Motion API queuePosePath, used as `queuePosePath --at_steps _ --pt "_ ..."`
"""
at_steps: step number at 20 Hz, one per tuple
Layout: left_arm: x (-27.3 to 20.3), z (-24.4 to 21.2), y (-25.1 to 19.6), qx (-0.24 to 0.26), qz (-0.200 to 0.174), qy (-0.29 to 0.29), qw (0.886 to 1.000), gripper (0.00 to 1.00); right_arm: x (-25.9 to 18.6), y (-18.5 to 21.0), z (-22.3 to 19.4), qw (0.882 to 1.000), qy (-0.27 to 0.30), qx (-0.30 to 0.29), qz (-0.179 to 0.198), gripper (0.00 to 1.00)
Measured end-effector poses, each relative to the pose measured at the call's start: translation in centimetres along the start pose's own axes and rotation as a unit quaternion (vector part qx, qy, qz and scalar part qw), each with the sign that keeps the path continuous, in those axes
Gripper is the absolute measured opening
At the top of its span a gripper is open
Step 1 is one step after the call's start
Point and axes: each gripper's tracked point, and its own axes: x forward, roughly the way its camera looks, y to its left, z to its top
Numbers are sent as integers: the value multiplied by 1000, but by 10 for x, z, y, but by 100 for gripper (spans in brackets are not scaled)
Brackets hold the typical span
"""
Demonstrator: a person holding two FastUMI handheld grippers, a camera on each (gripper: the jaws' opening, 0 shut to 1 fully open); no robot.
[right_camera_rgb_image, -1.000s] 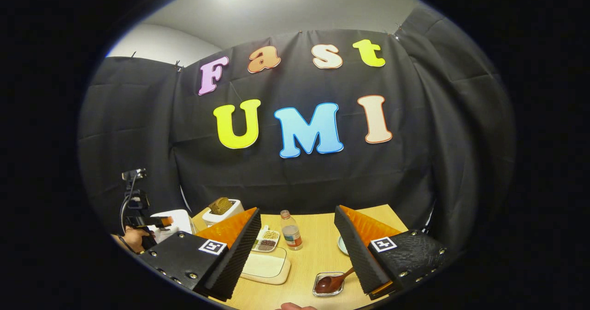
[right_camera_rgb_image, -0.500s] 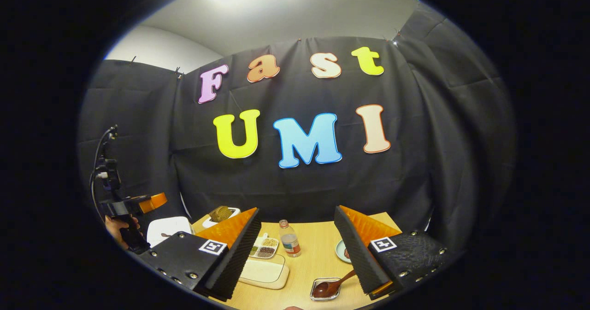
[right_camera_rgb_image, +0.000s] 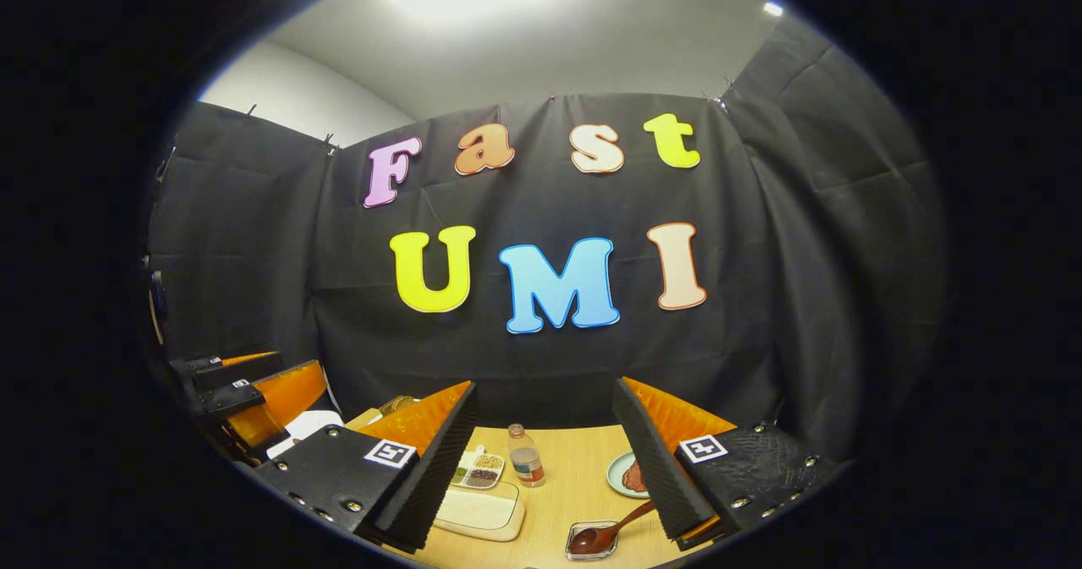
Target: Close the left gripper, press the button to open the rice cooker; take a wooden spoon from the chopstick holder with the right hand, scoop a spoonful of rice and pour it into the rice cooker, then put the wooden spoon back into the chopstick holder.
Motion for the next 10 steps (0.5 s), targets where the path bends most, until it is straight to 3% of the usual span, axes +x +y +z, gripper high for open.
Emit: queuePosePath --at_steps 1,4,10 --pt "1 2 0 5 0 -4 1000 100 -1 2 0 1000 -1 1 -2 98" --pt "4 -7 5 3 0 4 1000 91 -2 2 -1 1000 0 2 -8 98" --pt "5 -11 20 -7 2 10 1000 100 -1 3 0 1000 1 -2 -21 98"
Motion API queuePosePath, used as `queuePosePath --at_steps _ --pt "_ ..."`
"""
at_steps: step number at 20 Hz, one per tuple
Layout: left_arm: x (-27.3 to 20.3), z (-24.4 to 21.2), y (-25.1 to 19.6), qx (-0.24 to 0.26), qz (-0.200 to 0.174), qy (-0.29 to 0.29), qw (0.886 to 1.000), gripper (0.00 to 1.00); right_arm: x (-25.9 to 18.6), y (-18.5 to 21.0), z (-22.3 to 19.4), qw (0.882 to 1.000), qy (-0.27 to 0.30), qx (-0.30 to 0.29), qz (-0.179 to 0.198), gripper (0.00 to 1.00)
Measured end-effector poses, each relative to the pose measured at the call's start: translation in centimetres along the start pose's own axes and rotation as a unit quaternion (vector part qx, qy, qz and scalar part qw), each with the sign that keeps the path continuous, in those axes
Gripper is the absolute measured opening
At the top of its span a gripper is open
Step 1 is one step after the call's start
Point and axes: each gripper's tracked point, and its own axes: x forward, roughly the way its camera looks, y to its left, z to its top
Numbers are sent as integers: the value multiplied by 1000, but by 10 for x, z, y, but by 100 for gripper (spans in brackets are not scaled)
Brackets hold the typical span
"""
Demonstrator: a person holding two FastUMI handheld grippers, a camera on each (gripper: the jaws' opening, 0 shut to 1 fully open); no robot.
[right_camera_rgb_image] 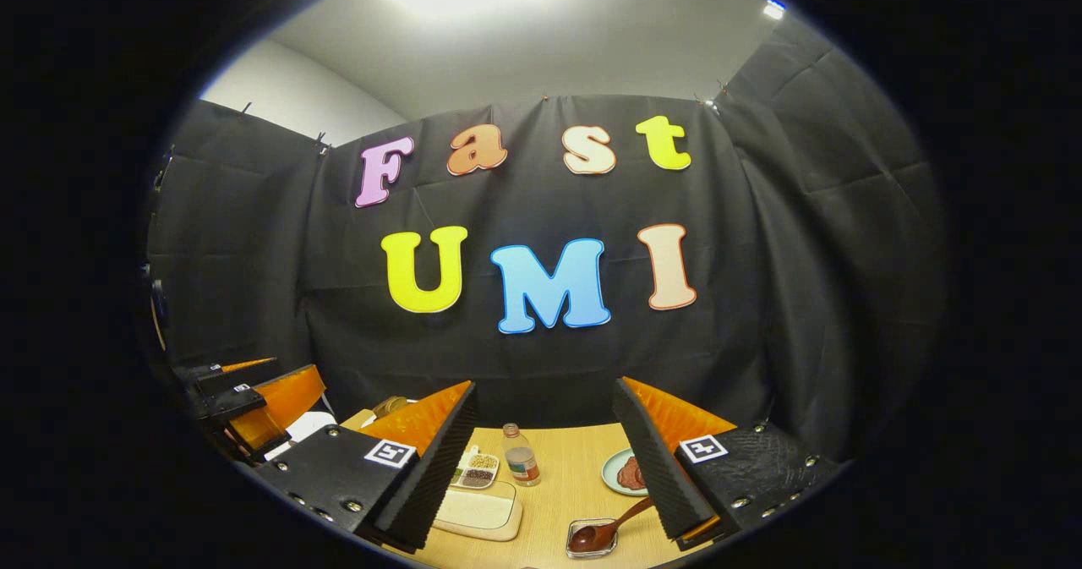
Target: Close the left gripper, press the button to open the rice cooker; take a wooden spoon from the chopstick holder with the right hand, scoop a spoonful of rice and pour it into the rice cooker, then put the wooden spoon back into the chopstick holder.
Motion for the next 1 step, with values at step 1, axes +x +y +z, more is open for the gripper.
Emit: queuePosePath --at_steps 1 --pt "1 -4 2 0 -2 4 1000 100 1 1 0 1000 -1 -1 -2 98"
